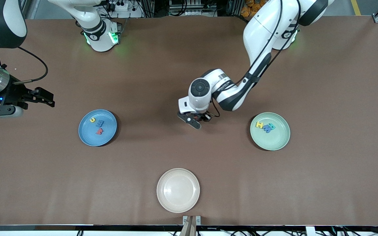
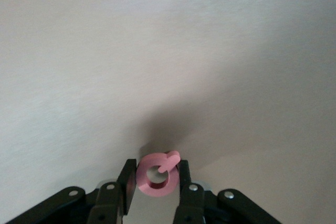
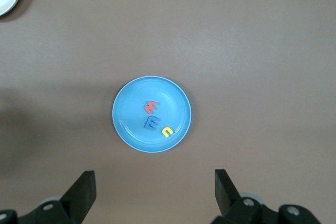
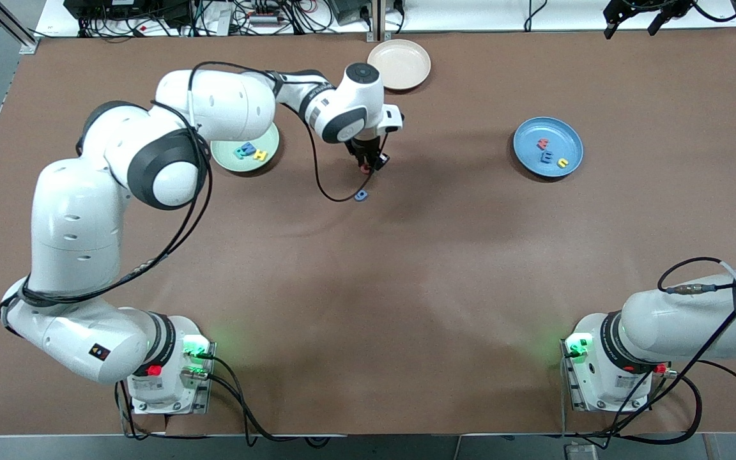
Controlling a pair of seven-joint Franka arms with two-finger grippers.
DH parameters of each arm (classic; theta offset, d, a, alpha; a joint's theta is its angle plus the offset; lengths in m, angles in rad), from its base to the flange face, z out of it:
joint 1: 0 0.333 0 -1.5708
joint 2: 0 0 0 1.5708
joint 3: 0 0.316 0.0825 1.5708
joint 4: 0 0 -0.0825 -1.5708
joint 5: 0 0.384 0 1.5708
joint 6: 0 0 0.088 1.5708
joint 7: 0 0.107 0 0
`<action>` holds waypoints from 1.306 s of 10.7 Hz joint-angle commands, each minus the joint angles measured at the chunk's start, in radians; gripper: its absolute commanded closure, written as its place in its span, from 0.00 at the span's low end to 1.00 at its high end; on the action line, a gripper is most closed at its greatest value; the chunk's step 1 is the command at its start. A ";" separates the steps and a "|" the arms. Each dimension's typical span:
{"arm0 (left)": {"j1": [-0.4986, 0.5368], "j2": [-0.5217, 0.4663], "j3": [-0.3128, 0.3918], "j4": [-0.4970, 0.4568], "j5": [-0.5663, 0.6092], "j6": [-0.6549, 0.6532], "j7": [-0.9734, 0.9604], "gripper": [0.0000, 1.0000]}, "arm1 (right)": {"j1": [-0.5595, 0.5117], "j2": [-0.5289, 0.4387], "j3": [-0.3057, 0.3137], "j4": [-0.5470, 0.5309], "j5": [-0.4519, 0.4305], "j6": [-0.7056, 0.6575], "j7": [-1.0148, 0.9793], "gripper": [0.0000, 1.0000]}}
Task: Sort upper and lower case letters into plates
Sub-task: 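Carry the pink q to the green plate and open the left gripper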
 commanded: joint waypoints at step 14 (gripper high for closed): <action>0.506 -0.155 -0.009 -0.123 0.002 -0.219 0.419 1.00 | 0.237 0.217 0.239 0.009 0.020 0.206 0.028 0.00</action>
